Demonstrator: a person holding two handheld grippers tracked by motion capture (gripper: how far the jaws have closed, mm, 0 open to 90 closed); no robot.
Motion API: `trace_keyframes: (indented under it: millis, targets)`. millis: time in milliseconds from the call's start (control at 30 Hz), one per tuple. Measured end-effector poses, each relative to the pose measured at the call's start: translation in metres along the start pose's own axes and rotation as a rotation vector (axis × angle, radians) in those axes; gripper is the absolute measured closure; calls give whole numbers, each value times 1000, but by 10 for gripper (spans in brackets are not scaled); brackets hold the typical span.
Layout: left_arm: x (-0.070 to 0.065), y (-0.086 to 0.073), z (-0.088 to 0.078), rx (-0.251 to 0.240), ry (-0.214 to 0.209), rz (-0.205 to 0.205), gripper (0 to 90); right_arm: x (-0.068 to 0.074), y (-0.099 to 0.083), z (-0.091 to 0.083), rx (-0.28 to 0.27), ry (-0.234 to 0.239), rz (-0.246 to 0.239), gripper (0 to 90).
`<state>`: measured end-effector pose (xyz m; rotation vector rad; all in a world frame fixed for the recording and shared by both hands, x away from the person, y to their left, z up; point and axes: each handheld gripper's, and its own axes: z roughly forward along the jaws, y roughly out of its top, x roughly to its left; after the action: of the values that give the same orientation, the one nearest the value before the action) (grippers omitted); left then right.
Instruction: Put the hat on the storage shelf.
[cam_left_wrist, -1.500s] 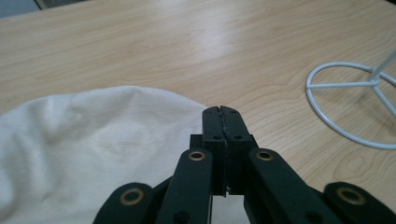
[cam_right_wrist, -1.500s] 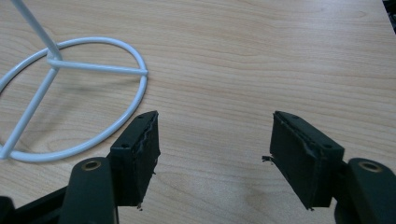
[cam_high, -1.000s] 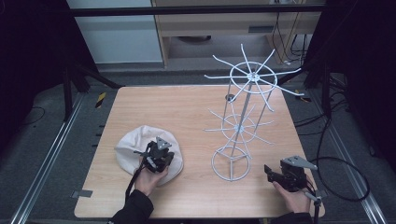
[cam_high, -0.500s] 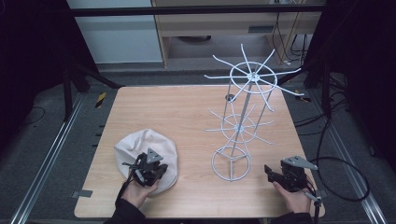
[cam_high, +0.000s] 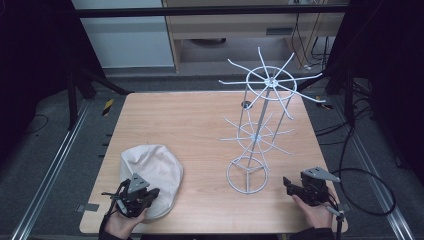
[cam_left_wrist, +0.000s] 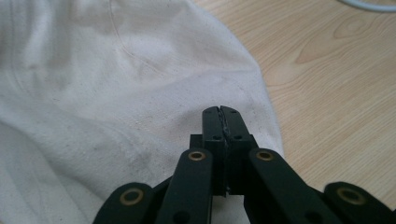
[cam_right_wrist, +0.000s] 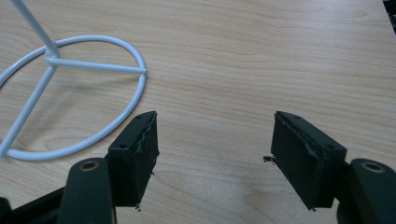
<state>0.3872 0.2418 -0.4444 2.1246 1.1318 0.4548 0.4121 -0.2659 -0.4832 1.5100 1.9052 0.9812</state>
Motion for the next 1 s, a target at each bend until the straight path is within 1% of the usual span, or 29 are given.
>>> trace_keyframes:
  millis: [100, 167, 200, 233, 267, 333, 433, 467, 500, 533, 567, 633, 667, 700, 733, 800, 833, 867, 1000]
  targets:
    - [1, 7, -15, -64, 10, -11, 829, 0, 0, 0, -1, 2, 5, 321]
    - [3, 12, -25, -102, 43, -24, 777, 0, 0, 0, 1, 1, 11, 321]
    - [3, 12, -25, -102, 43, -24, 760, 0, 0, 0, 1, 1, 11, 321]
    - [9, 17, -34, -135, 82, -50, 739, -1, 0, 0, 0, 1, 8, 320]
    - [13, 20, -38, -150, 101, -60, 723, -1, 0, 0, 0, 1, 8, 320]
    - [22, 23, -44, -159, 122, -90, 662, -1, 0, 0, 1, 2, 9, 319]
    - [37, 24, -50, -182, 184, -135, 582, -1, 0, 0, 3, 3, 12, 319]
    - [37, 24, -50, -182, 184, -135, 544, -1, 0, 0, 3, 3, 12, 319]
    - [49, 24, -50, -171, 210, -175, 490, -1, 0, 0, 2, 5, 12, 318]
    - [56, 24, -50, -174, 221, -199, 474, 0, 0, 0, 4, 3, 13, 318]
    - [59, 24, -49, -175, 230, -211, 464, 0, 0, 1, 5, 2, 14, 318]
    - [66, 24, -46, -152, 239, -233, 426, 0, 0, 1, 6, 5, 15, 317]
    - [66, 24, -46, -152, 239, -233, 418, 0, 0, 1, 6, 4, 15, 317]
    - [70, 23, -41, -140, 255, -249, 403, -1, 0, 1, 7, 5, 16, 317]
    - [70, 23, -41, -140, 255, -249, 395, -1, 0, 1, 7, 5, 16, 317]
    - [74, 20, -33, -124, 256, -267, 385, 0, 0, 1, 8, 7, 16, 317]
    - [74, 20, -33, -124, 256, -267, 378, 0, 0, 1, 8, 7, 16, 317]
    - [74, 19, -27, -109, 256, -273, 374, 0, 0, 1, 6, 6, 17, 316]
    - [75, 17, -14, -75, 264, -272, 362, -1, 0, 1, 8, 7, 13, 316]
